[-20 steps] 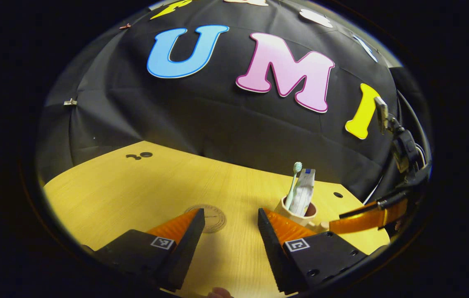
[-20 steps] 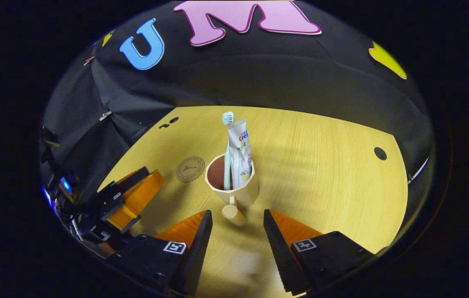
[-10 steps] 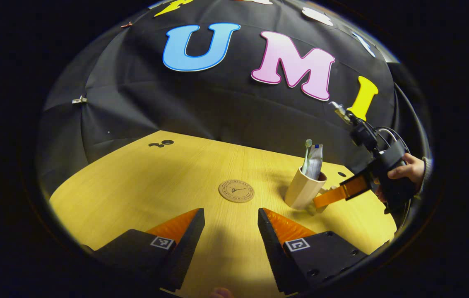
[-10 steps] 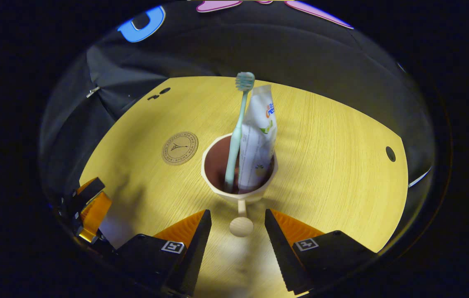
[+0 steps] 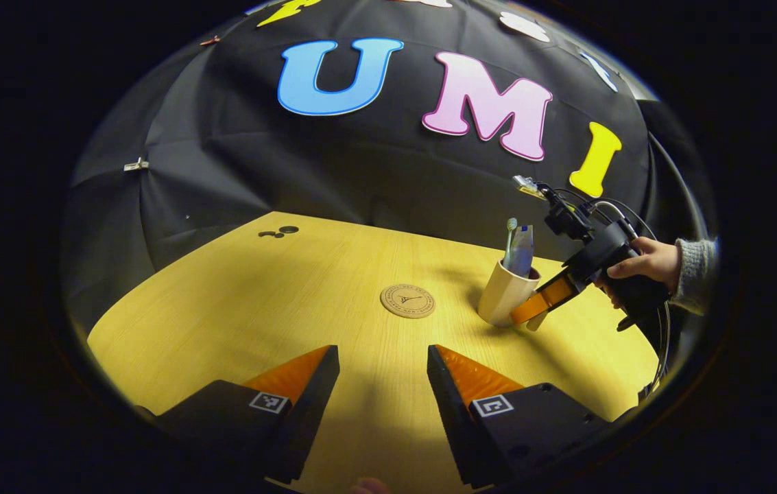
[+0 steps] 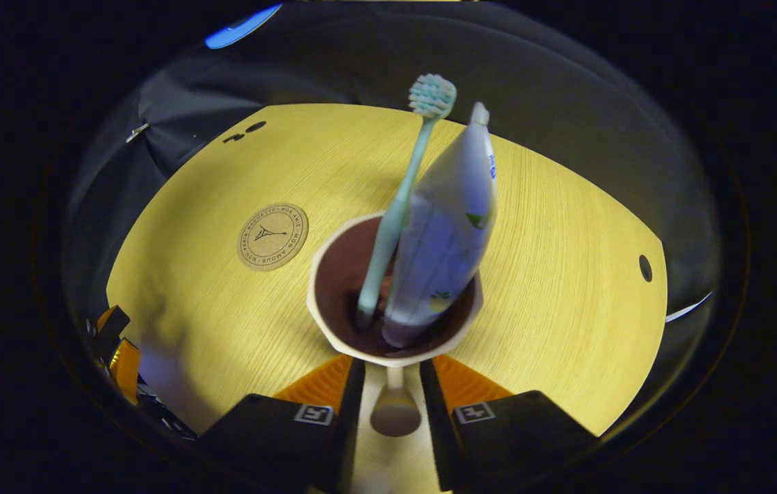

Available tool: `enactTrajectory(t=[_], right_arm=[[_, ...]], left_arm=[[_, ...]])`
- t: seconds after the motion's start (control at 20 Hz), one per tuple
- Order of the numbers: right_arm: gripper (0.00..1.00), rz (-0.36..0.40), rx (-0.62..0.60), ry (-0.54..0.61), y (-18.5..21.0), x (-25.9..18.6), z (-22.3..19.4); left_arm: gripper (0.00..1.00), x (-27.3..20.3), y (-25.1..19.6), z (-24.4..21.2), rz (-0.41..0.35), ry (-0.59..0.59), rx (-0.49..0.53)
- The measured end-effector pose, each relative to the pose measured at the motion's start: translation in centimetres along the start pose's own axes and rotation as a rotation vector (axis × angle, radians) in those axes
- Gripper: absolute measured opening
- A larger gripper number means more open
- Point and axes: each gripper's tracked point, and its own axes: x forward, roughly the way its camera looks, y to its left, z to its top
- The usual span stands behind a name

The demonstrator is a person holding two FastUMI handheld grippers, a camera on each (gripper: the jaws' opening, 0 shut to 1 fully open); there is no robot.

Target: Put the toothbrush and toothpaste on the desktop into the cup, then pick up the cup and place it on the coaster on the desktop.

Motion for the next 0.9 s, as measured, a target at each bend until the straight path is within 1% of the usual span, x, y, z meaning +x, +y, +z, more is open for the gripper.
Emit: enactTrajectory(t=[0.05, 0.1, 0.15, 0.2, 0.25, 0.3, 0.35, 0.6, 0.75, 0.9], right_arm=[[0.42, 0.003, 0.003, 0.002, 0.0, -0.3, 0.0], [0.31, 0.000, -0.006, 0.001, 0.0, 0.1, -0.1], [0.30, -0.007, -0.019, -0.001, 0.0, 0.2, -0.1], [0.27, -0.008, -0.039, -0.006, 0.3, 0.6, -0.3], [0.25, 0.003, -0.062, -0.015, 0.7, 0.5, -0.4], [0.18, 0.020, -0.063, -0.023, 1.1, 0.5, -0.4], [0.22, 0.035, -0.058, -0.037, 1.4, 0.7, -0.4], [0.21, 0.057, -0.055, -0.079, 2.0, 0.2, -0.3], [0.21, 0.074, -0.048, -0.099, 2.4, -0.7, 0.4], [0.21, 0.077, -0.065, -0.119, 3.0, -1.8, 1.5]], left_arm=[[0.82, 0.1, 0.3, -0.2, 0.003, 0.002, -0.008], [0.82, 0.2, 0.6, -0.3, 0.006, 0.005, -0.014], [0.82, 0.2, 0.8, -0.3, 0.009, 0.006, -0.019], [0.82, 0.4, 1.0, -0.4, 0.015, 0.007, -0.023], [0.82, 0.4, 1.2, -0.4, 0.019, 0.007, -0.026], [0.82, 0.5, 1.3, -0.3, 0.024, 0.007, -0.029], [0.82, 0.6, 1.4, -0.3, 0.028, 0.006, -0.032], [0.82, 0.6, 1.3, -0.1, 0.033, 0.004, -0.033], [0.82, 0.6, 1.0, 0.3, 0.031, -0.004, -0.033], [0.82, 0.4, 0.8, 0.9, 0.026, -0.013, -0.036]])
